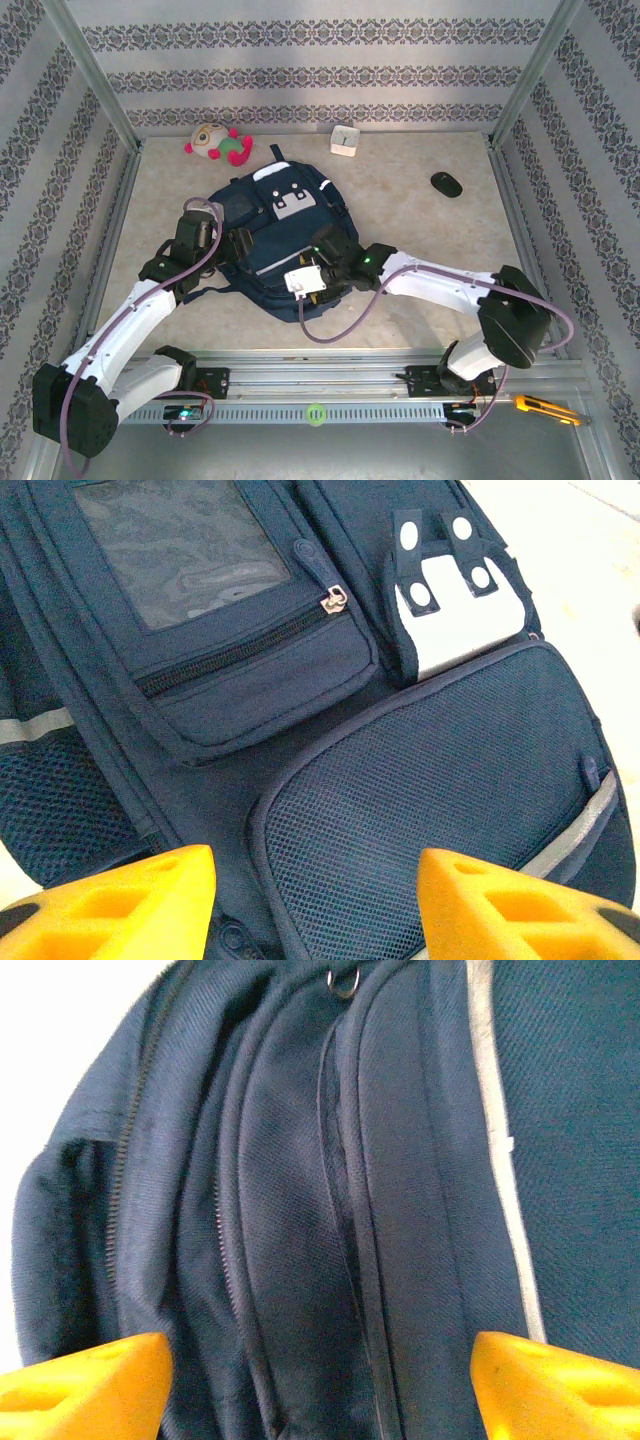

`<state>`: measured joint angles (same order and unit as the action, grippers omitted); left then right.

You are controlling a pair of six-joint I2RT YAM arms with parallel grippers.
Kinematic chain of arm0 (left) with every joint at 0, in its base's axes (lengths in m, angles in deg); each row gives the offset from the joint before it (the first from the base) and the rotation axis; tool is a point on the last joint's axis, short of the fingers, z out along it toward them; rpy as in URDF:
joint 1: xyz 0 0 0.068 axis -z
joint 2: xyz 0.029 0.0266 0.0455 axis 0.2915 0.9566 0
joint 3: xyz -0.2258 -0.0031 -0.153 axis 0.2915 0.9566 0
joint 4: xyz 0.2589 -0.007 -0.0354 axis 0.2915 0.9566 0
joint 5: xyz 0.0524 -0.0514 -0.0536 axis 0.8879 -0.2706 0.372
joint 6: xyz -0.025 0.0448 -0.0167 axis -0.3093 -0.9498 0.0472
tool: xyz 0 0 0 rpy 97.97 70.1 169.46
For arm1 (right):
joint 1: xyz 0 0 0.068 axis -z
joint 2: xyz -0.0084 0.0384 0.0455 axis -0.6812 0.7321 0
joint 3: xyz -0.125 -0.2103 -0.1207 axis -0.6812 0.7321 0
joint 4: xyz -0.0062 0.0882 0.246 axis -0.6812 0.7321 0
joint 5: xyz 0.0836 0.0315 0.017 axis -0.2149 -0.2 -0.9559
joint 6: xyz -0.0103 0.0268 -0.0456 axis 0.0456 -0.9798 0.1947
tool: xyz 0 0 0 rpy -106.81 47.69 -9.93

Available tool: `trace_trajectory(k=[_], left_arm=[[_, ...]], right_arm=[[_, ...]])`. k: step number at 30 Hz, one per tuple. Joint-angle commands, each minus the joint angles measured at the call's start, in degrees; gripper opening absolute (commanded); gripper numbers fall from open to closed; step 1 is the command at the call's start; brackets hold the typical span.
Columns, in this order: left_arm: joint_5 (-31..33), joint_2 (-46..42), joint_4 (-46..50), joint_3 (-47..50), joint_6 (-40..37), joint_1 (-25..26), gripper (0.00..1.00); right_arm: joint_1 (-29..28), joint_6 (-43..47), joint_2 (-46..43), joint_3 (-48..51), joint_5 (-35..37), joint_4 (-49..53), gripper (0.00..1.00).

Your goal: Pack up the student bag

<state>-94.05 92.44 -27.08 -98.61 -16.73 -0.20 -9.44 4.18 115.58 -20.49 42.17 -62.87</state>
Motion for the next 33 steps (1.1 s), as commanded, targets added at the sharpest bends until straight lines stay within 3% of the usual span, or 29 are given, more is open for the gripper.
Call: trace_trajectory(k=[1,3,6,10,13,17,22,23,24,29,33], left_arm=[[-0.91,-0.40,-3.03,0.64,0.84,-0.60,0.55],[-0.75,-0.40,-3.00,0.66,0.45,-0.65,0.55],[-0.65,-0.31,-3.34,1.29,-0.29,-0.65,0.55],[-1.27,-0.26,-2.53,1.52,-6.19,-0.67,0.54],[-3.23,-1.29,-2.36,0.87,-15.62,-0.66,0.56],[-13.36,-2.96,1.21,-1.46,-37.14,-0.60,0.58],[-21.52,-3.24,6.67,-3.07,-52.17,-0.65,0.58],[-27.47,-2.08,13.46,-4.15,-65.37,-0.43,0.57],[-27.49,-0.17,17.67,-4.49,-72.26,-0.23,0.58],[-23.84,6.12,21.73,-4.23,-84.05,0.06,0.60],[-24.36,10.12,19.32,-3.97,-85.58,0.25,0.63]], right_arm=[[0.32,-0.19,5.37,1.50,4.54,-7.99,0.75],[0.86,-1.15,8.53,2.31,7.49,-13.89,0.66],[0.71,0.06,9.29,4.35,10.38,-19.24,0.29],[0.82,3.76,1.99,7.95,8.04,-19.24,0.01],[2.40,4.81,-5.36,9.33,3.69,-15.50,0.00],[5.91,4.24,-13.23,9.51,-2.30,-9.71,0.00],[8.24,4.21,-16.55,10.92,-5.82,-8.89,0.00],[8.99,4.01,-17.52,11.61,-6.53,-8.72,0.00],[9.05,3.98,-17.63,11.77,-6.47,-8.51,0.00],[9.04,3.94,-17.88,11.80,-7.71,-8.31,0.00],[9.06,3.53,-17.79,11.78,-8.22,-8.68,0.00]])
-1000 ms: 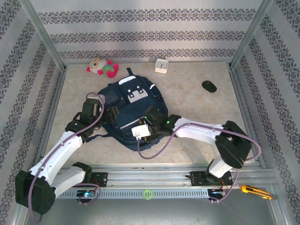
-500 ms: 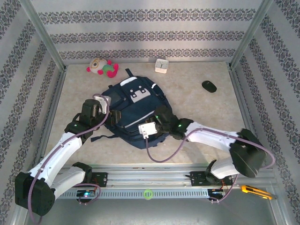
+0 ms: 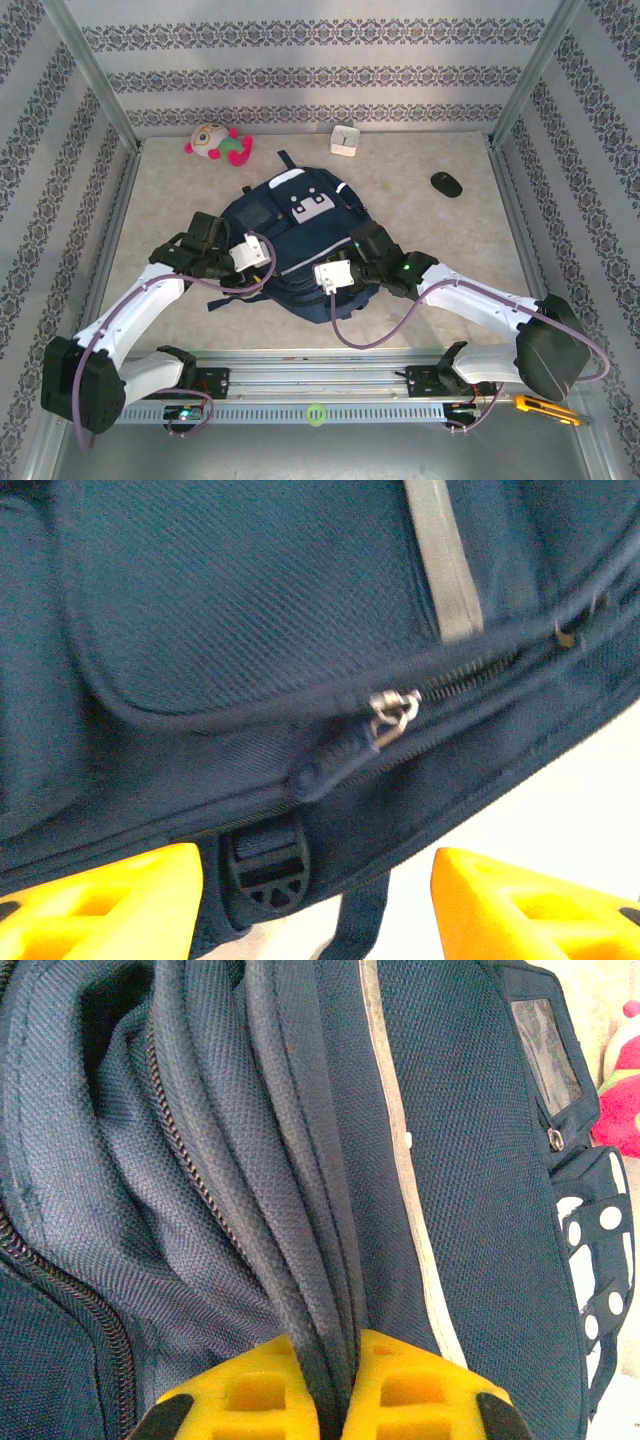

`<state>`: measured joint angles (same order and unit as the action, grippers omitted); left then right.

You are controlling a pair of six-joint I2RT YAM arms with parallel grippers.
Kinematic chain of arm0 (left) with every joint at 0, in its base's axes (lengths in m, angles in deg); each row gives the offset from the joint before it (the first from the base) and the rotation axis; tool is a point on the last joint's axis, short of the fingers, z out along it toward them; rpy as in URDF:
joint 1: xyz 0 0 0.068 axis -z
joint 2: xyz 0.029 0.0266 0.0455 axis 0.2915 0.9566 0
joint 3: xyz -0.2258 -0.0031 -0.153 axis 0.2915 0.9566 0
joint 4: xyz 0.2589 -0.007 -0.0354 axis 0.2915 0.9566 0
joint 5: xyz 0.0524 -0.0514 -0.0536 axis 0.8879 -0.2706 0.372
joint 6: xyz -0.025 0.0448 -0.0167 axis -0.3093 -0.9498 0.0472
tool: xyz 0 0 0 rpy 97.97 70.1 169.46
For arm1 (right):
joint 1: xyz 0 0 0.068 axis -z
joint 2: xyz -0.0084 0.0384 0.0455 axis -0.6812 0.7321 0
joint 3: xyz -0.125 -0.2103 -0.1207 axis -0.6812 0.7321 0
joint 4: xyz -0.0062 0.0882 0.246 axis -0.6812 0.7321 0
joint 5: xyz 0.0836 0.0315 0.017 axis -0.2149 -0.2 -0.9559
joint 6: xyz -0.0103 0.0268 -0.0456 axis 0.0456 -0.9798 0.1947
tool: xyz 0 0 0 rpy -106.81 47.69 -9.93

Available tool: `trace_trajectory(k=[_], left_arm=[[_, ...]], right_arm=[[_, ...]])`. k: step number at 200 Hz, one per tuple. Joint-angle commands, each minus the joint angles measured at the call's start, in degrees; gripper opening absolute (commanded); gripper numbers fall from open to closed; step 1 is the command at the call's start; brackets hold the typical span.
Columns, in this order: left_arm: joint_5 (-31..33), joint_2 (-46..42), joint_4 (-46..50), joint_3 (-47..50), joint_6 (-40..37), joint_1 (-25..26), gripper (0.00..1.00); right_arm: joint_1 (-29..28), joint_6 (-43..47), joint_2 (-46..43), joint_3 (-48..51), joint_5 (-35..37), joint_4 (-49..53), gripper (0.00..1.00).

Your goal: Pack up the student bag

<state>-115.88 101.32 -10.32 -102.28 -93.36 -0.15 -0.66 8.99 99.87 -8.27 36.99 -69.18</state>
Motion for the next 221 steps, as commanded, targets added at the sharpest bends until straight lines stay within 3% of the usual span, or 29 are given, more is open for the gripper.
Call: trace_trajectory(k=[1,48,74,120,158,221], left_arm=[[-2.90,1.73,1.01,0.05,-8.38,0.38,0.62],[-7.97,5.46,-8.14,1.80,-6.70,1.99,0.53],[-9.45,7.60,-6.30,0.48,-7.71,3.17,0.34],[-11.99,5.80,-1.13,-0.39,-4.67,4.22,0.16],[-14.33,1.11,-5.62,2.47,2.85,4.61,0.01],[-17.34,-3.38,-14.31,6.02,20.80,9.16,0.00]], right_arm=[[0.32,-1.30,-2.00,-0.51,-3.16,-2.43,0.00],[0.35,-1.67,-1.99,-0.60,-3.40,-2.84,0.00],[0.51,-3.02,-1.96,-0.49,-3.02,-3.52,0.00],[0.98,-6.11,-0.53,-0.64,-0.57,-4.81,0.00],[1.04,-9.05,-0.24,-0.32,-0.10,-7.21,0.00],[0.09,-16.98,2.75,0.71,4.42,-15.89,0.00]])
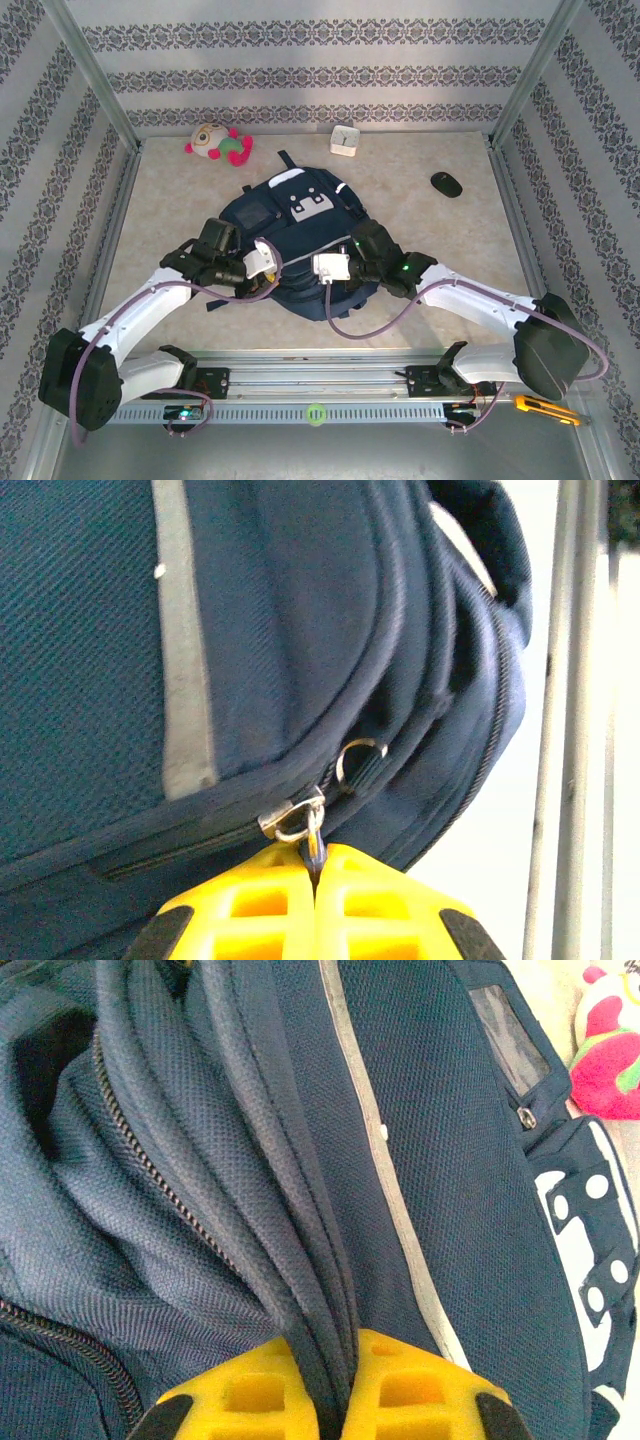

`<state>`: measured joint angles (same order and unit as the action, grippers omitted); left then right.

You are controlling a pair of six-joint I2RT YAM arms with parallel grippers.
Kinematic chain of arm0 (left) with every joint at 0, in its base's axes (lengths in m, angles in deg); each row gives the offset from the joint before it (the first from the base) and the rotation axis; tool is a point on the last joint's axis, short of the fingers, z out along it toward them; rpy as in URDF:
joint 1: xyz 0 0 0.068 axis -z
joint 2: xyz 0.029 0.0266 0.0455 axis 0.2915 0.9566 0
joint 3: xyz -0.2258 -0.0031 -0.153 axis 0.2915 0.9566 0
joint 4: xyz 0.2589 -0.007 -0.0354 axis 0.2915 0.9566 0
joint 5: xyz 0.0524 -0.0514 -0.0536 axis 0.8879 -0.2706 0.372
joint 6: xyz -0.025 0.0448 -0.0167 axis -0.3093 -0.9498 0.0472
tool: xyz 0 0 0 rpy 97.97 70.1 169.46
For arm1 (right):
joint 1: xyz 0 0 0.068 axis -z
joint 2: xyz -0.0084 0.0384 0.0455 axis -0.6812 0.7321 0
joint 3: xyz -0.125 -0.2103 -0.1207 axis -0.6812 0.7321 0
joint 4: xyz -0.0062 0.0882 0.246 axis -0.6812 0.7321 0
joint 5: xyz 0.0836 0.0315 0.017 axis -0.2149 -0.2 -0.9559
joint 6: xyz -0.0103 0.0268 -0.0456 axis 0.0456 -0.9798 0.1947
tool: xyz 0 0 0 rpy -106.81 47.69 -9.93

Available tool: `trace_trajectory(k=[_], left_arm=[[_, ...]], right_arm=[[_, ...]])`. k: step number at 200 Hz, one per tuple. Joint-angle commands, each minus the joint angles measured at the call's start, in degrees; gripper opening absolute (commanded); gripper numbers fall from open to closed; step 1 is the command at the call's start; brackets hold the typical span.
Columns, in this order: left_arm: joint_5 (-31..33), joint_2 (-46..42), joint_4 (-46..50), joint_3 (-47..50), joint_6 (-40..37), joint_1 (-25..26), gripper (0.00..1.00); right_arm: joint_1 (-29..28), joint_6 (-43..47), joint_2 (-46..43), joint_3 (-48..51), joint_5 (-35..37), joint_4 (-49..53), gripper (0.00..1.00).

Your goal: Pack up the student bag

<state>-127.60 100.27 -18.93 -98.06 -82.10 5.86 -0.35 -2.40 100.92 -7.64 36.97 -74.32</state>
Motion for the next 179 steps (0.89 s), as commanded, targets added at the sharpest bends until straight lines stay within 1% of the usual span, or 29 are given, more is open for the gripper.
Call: trace_trajectory(k=[1,8,12,17,27,33,39,47,54,74,102,116,131,151,165,179], left_arm=[[-5.63,-2.38,-6.09,1.96,9.84,3.27,0.00],[-5.13,-2.73,-8.97,2.80,12.65,3.78,0.00],[-4.54,-2.99,-10.56,3.30,14.51,4.02,0.00],[-3.69,-3.26,-12.93,4.01,16.34,4.13,0.00],[-0.96,-3.73,-16.09,5.21,20.64,4.11,0.00],[0.88,-3.92,-16.93,5.81,21.87,4.11,0.00],[2.69,-3.98,-17.07,6.17,22.29,4.14,0.00],[4.92,-3.94,-16.55,6.35,22.74,4.18,0.00],[6.55,-3.61,-16.12,6.39,23.24,4.10,0.00],[7.97,-2.67,-15.26,6.59,24.63,4.14,0.00],[6.96,-2.49,-16.10,7.28,27.70,4.17,0.00],[6.85,-2.86,-16.92,7.79,28.97,4.17,0.00],[6.51,-3.55,-18.76,8.53,30.70,4.18,0.00],[6.74,-4.04,-19.34,8.04,33.94,4.34,0.00],[7.54,-3.98,-19.58,7.68,37.25,4.59,0.00],[10.47,-3.94,-18.80,7.31,41.42,5.49,0.00]], right_arm=[[-0.22,-5.75,1.79,0.08,4.45,-10.88,0.00],[-0.46,-6.76,2.12,0.29,4.29,-11.87,0.00],[-0.40,-7.40,2.17,0.26,4.08,-12.12,0.04],[-0.54,-8.28,2.15,0.15,3.77,-11.92,0.11],[-0.67,-11.21,1.28,-0.15,3.84,-10.76,0.30],[-0.66,-13.65,0.29,-0.33,3.71,-9.62,0.45],[-0.62,-16.61,-0.85,-0.42,3.42,-8.11,0.56],[-0.38,-21.64,-2.75,-0.57,3.31,-5.68,0.65],[-0.09,-27.19,-4.46,-0.69,2.97,-3.28,0.69],[0.91,-44.15,-9.47,1.12,1.40,1.85,0.74],[3.99,-66.89,-16.30,7.96,-1.31,1.33,0.78],[5.74,-77.87,-18.81,11.26,1.49,0.79,0.78],[7.77,-87.56,-20.63,14.30,3.41,0.74,0.78],[10.21,-96.94,-22.02,17.34,3.98,0.36,0.77],[11.49,-99.59,-21.90,18.80,1.47,-1.64,0.75],[12.06,-100.61,-20.76,19.38,-2.33,-4.86,0.72]])
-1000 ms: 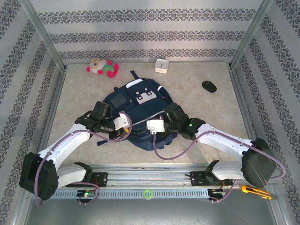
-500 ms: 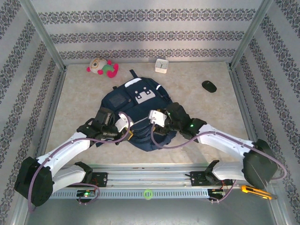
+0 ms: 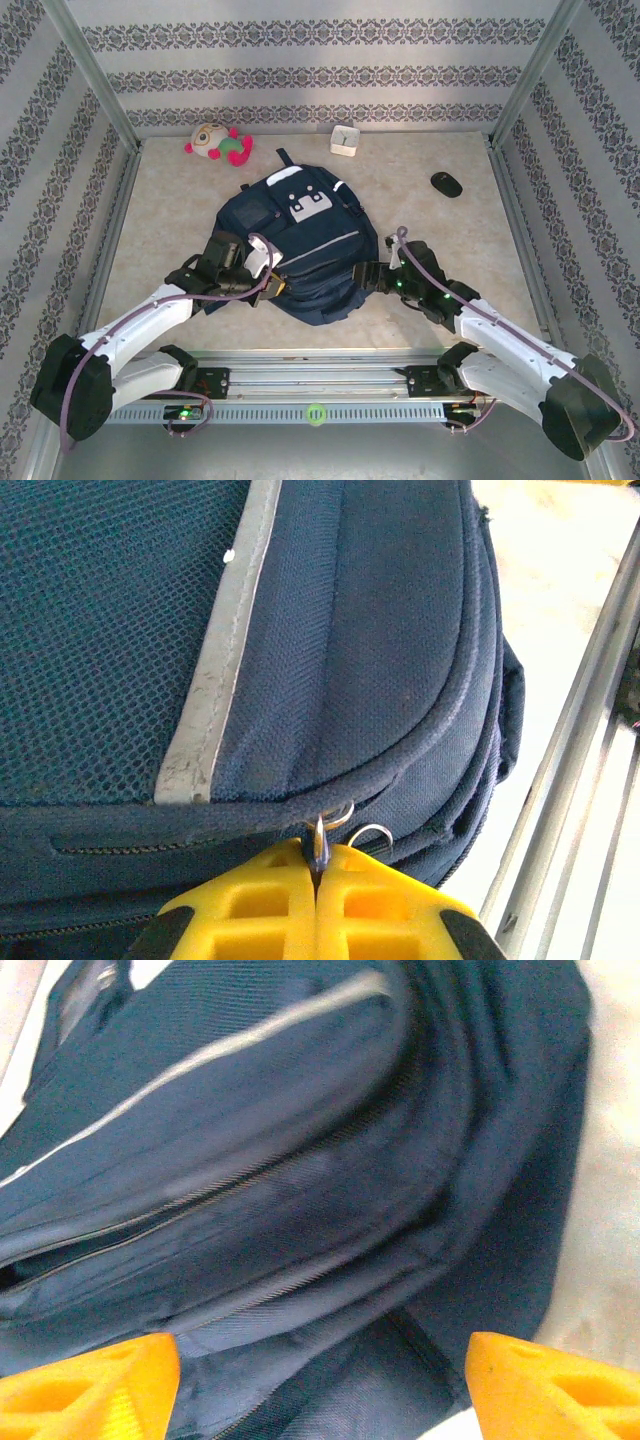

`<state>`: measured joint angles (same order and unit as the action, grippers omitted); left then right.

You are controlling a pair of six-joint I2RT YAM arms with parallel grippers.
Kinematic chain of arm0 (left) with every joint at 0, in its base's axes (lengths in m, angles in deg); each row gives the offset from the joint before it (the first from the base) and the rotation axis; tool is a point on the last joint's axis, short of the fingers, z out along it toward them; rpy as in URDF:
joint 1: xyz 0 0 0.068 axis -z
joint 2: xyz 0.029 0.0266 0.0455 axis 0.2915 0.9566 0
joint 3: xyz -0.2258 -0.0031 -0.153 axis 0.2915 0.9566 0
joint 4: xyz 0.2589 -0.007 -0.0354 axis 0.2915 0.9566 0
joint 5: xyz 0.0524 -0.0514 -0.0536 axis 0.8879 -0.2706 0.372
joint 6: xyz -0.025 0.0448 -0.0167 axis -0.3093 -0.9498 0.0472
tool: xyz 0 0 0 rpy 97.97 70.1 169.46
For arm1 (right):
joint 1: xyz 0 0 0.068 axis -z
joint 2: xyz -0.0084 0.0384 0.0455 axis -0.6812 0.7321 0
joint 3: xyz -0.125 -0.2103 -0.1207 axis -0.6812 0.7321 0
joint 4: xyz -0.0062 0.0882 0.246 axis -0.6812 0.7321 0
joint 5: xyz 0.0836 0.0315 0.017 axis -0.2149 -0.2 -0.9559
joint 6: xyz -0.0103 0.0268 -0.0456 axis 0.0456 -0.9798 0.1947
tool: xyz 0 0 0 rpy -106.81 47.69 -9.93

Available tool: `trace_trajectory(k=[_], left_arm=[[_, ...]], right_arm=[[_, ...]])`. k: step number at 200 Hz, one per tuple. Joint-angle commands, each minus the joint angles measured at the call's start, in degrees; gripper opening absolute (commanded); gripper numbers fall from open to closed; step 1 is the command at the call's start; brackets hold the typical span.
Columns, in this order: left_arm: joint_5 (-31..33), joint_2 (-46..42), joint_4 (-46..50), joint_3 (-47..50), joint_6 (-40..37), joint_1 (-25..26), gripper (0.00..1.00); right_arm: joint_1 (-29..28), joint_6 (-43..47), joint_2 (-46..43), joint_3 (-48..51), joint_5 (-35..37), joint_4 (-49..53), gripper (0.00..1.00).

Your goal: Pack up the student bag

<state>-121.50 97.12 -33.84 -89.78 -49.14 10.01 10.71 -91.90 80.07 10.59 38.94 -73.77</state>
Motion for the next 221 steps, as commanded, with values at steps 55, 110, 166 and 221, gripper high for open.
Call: trace_trajectory(k=[55,110,166,221], left_arm=[[7.81,0.72,-6.39,-0.96,15.85,8.07,0.00],[7.64,6.78,-11.32,-3.48,21.00,14.50,0.00],[6.74,9.98,-16.94,-5.08,23.59,19.31,0.11],[11.73,0.04,-5.02,-6.33,9.17,18.65,0.52]], right_arm=[[1.13,-18.19,9.25,1.41,-12.91,-15.31,0.44],[-0.72,-21.92,11.60,4.18,-9.81,-26.38,0.13],[-2.42,-23.14,14.43,3.30,-7.19,-31.58,0.11],[6.01,-15.00,14.77,0.20,-11.56,-26.25,0.20]])
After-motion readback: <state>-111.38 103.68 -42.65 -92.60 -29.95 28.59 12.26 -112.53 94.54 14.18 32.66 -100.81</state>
